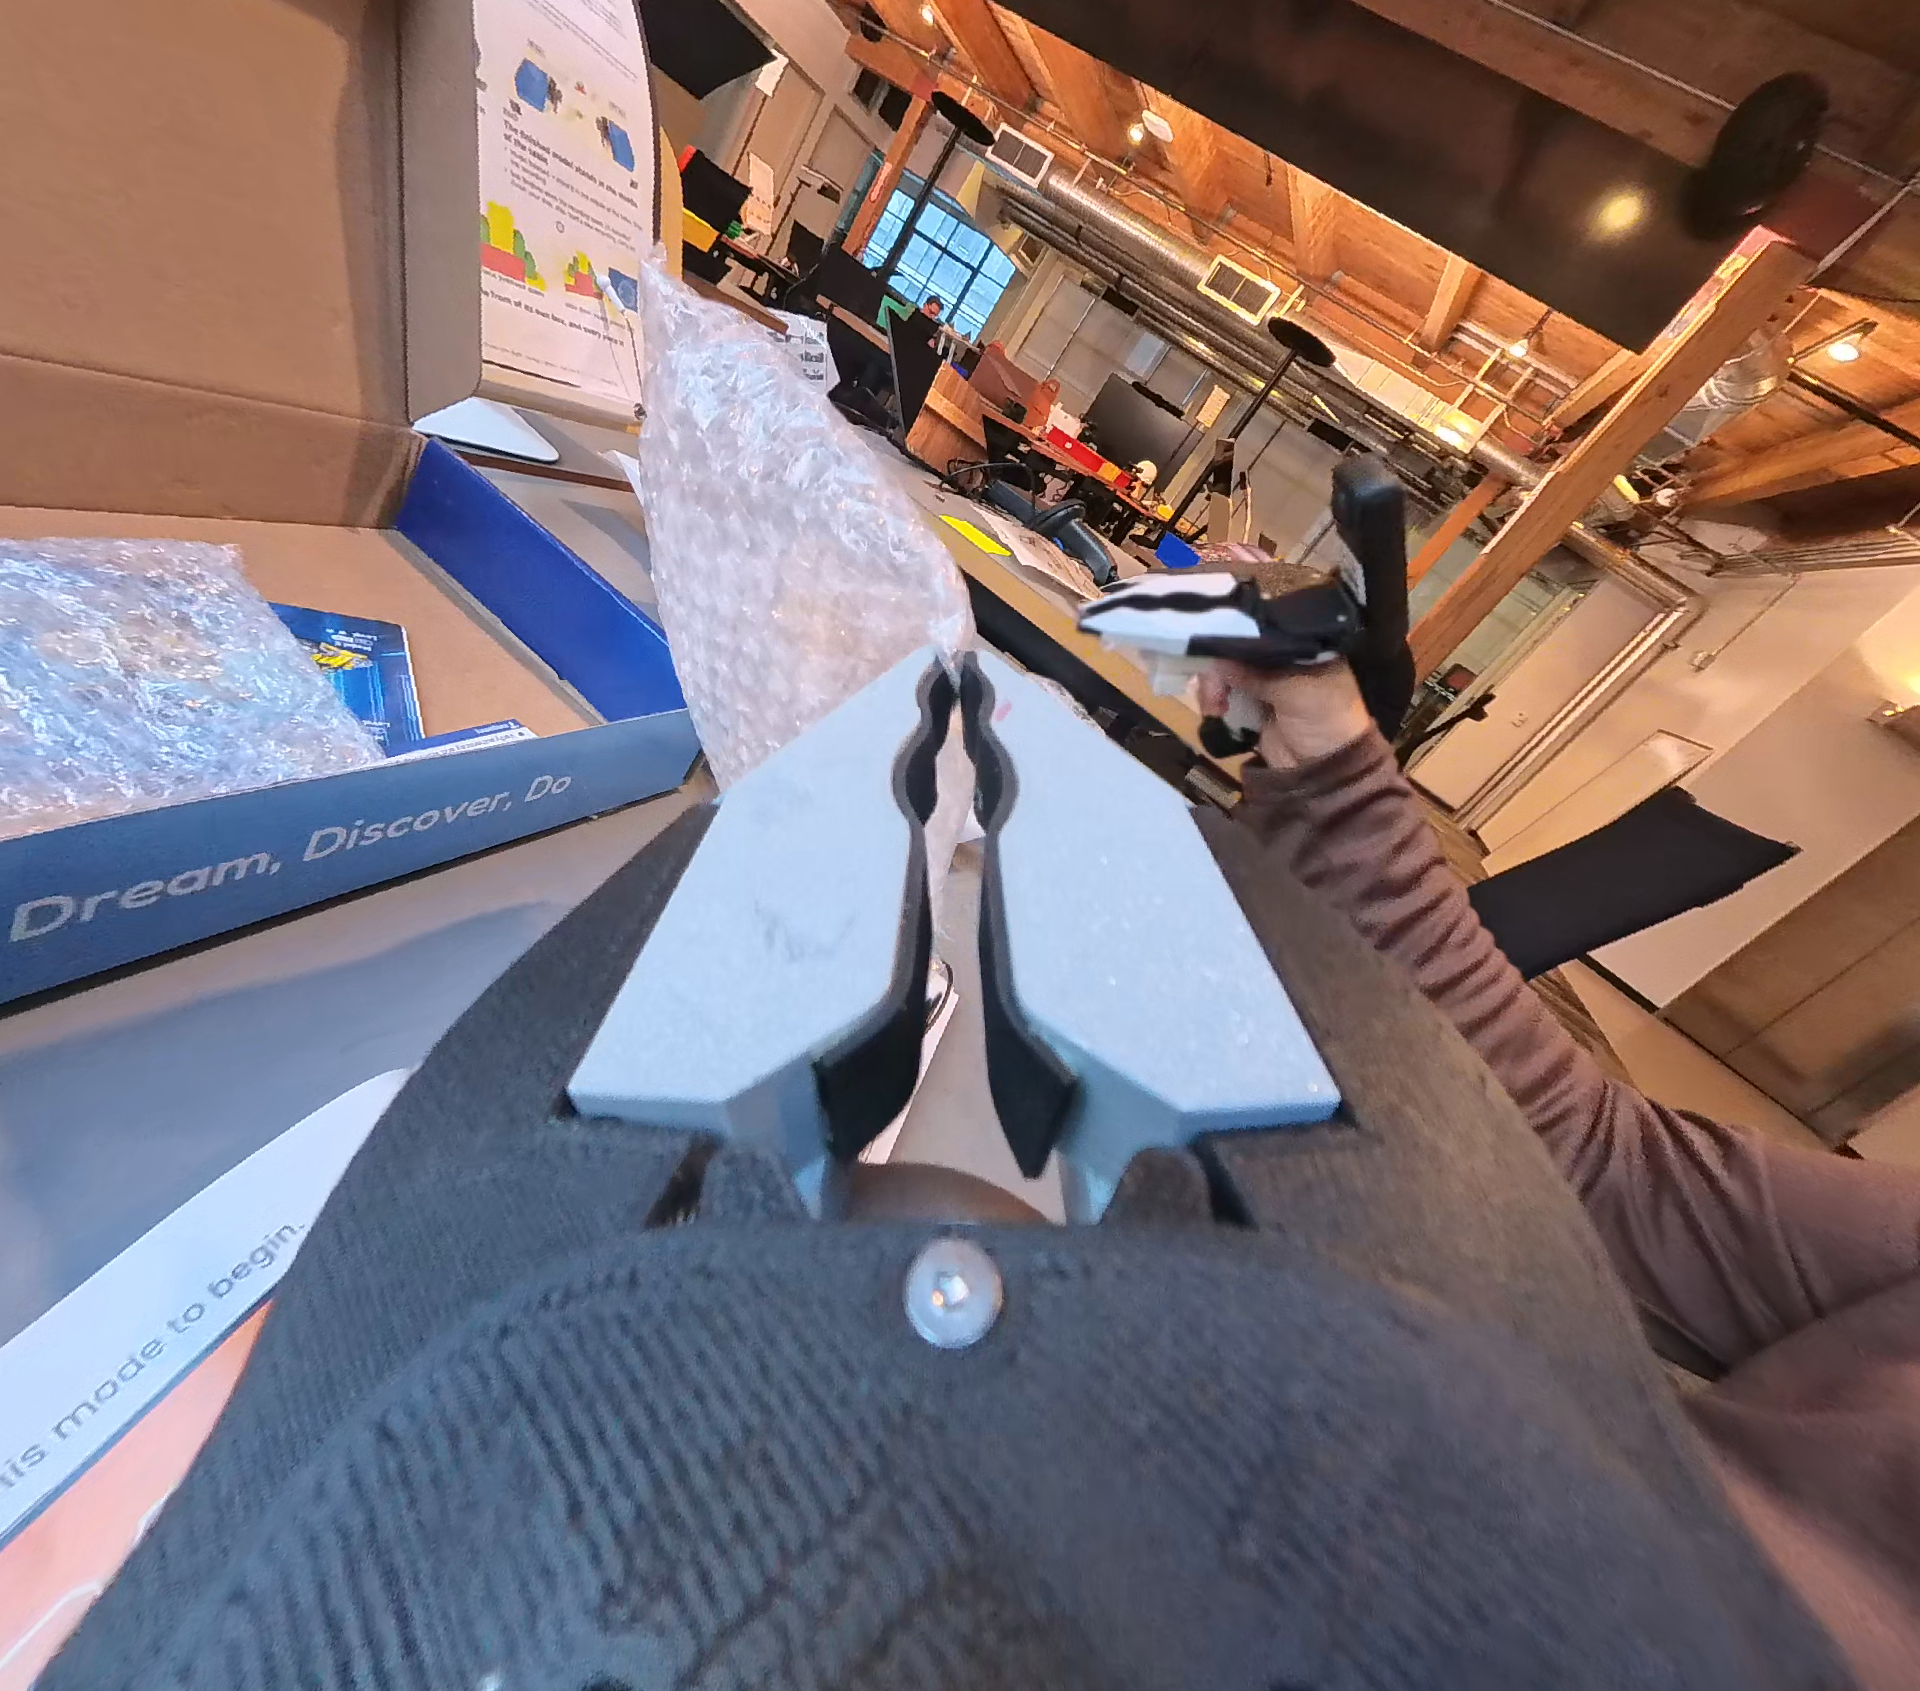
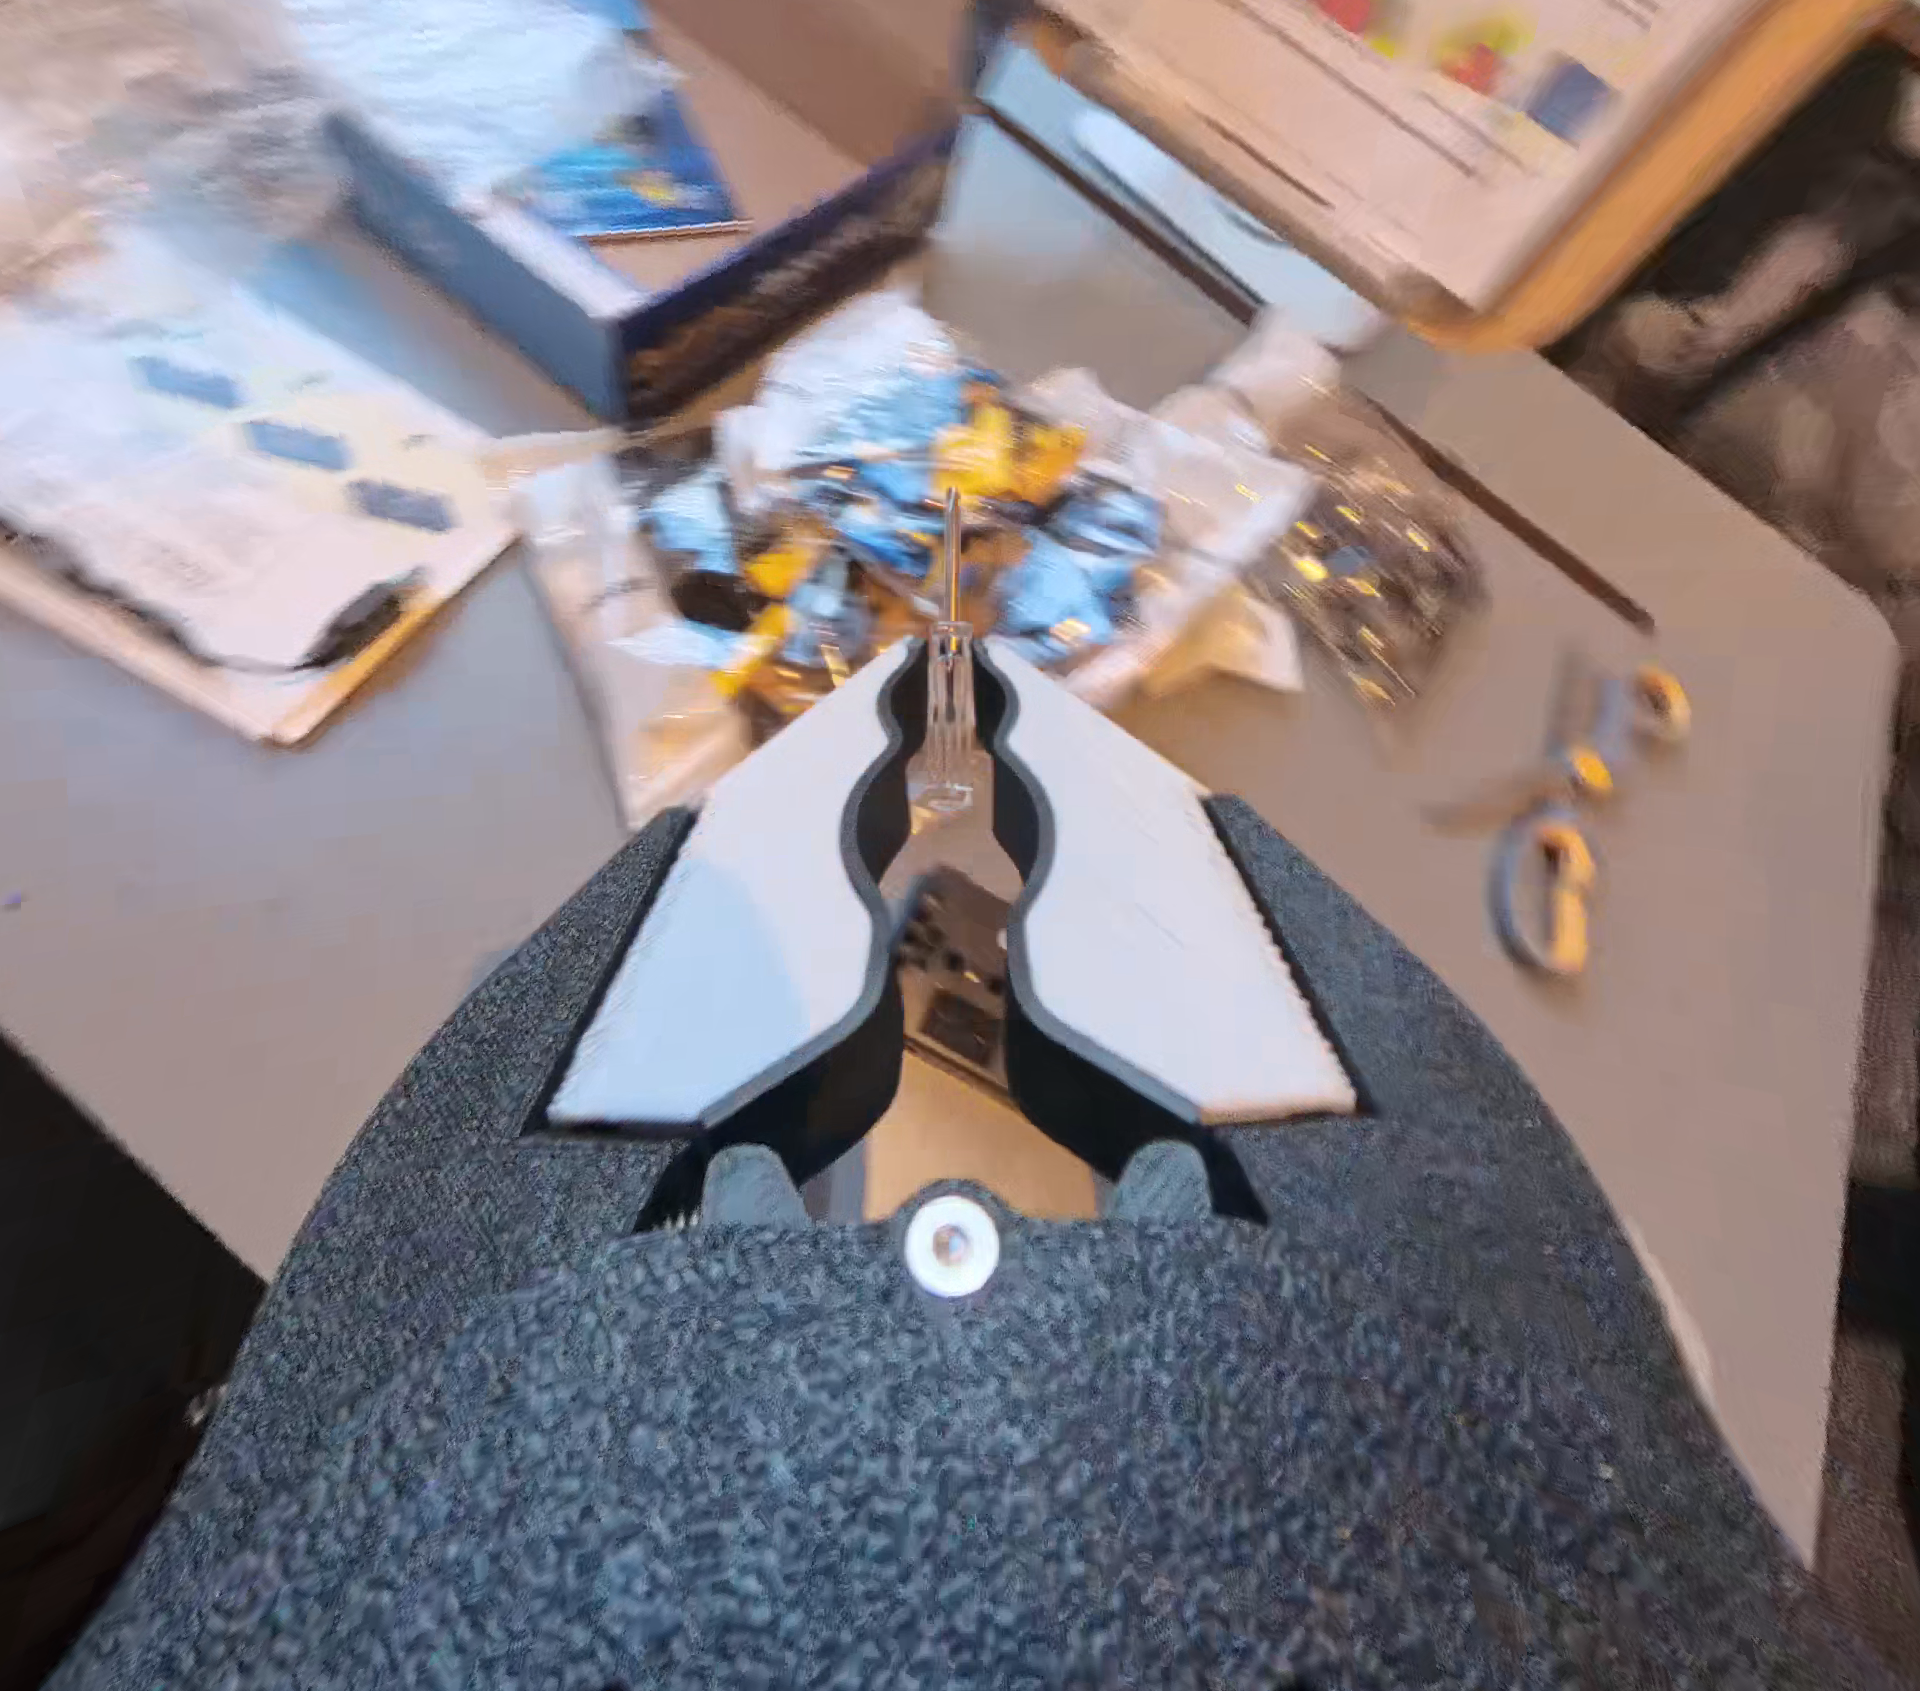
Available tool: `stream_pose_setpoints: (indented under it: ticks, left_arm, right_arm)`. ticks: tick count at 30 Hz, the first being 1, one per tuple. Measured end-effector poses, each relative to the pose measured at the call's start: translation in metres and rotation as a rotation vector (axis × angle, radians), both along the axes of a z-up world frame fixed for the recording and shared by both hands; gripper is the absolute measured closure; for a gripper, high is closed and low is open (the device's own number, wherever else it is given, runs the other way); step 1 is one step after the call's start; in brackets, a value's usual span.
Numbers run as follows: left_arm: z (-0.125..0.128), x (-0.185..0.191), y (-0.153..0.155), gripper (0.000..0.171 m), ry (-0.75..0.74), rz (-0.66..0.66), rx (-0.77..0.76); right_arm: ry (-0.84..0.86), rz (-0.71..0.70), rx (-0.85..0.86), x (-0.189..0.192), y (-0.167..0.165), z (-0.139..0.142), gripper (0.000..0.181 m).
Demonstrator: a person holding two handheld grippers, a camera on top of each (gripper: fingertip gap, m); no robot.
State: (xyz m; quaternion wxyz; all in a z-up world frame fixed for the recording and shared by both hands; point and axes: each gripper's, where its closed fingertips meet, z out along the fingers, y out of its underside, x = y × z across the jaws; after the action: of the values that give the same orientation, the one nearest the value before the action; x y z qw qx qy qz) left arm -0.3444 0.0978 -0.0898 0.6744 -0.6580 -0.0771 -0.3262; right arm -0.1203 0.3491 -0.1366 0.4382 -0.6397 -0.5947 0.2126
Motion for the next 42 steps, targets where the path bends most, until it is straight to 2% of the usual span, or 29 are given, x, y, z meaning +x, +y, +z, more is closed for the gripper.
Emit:
stream_pose_setpoints:
  ticks: [3,7,10,14,20,25,27,30,33,35,37,38,42]
  left_arm:
    - [-0.002,0.002,0.002,0.171,0.001,-0.004,-0.007]
    - [-0.005,0.004,0.004,0.171,0.005,-0.008,-0.014]
    - [-0.006,0.005,0.005,0.171,0.005,-0.009,-0.018]
    - [-0.010,0.005,0.007,0.171,0.004,-0.011,-0.028]
    - [-0.010,0.004,0.007,0.171,0.001,-0.010,-0.029]
    - [-0.007,0.003,0.005,0.171,0.002,-0.007,-0.020]
    - [-0.006,0.003,0.004,0.171,0.001,-0.006,-0.017]
    - [-0.006,0.002,0.004,0.171,0.003,-0.004,-0.016]
    - [-0.009,0.002,0.005,0.171,0.000,-0.004,-0.024]
    - [-0.011,0.000,0.005,0.171,-0.006,-0.002,-0.030]
    - [-0.012,-0.003,0.005,0.171,-0.018,0.002,-0.030]
    - [-0.013,-0.005,0.005,0.171,-0.024,0.003,-0.030]
    - [-0.013,-0.007,0.005,0.171,-0.036,0.005,-0.029]
  right_arm:
    - [0.087,-0.243,-0.119,0.044,0.052,0.000,0.174]
    - [0.093,-0.521,-0.242,0.106,0.105,-0.036,0.174]
    - [0.076,-0.632,-0.342,0.128,0.122,-0.070,0.174]
    - [-0.037,-0.712,-0.362,0.140,0.130,-0.111,0.174]
    - [-0.124,-0.725,-0.402,0.141,0.129,-0.140,0.168]
    - [-0.013,-0.739,-0.499,0.145,0.132,-0.133,0.151]
    - [0.094,-0.762,-0.466,0.150,0.140,-0.112,0.153]
    - [0.347,-0.771,-0.433,0.157,0.147,-0.064,0.162]
    - [0.608,-0.615,-0.574,0.141,0.132,-0.017,0.164]
    - [0.700,-0.474,-0.646,0.124,0.115,0.008,0.164]
    - [0.651,-0.394,-0.640,0.106,0.103,0.013,0.157]
    - [0.565,-0.378,-0.627,0.097,0.097,0.003,0.148]
    - [0.066,-0.380,-0.585,0.078,0.056,-0.084,0.105]
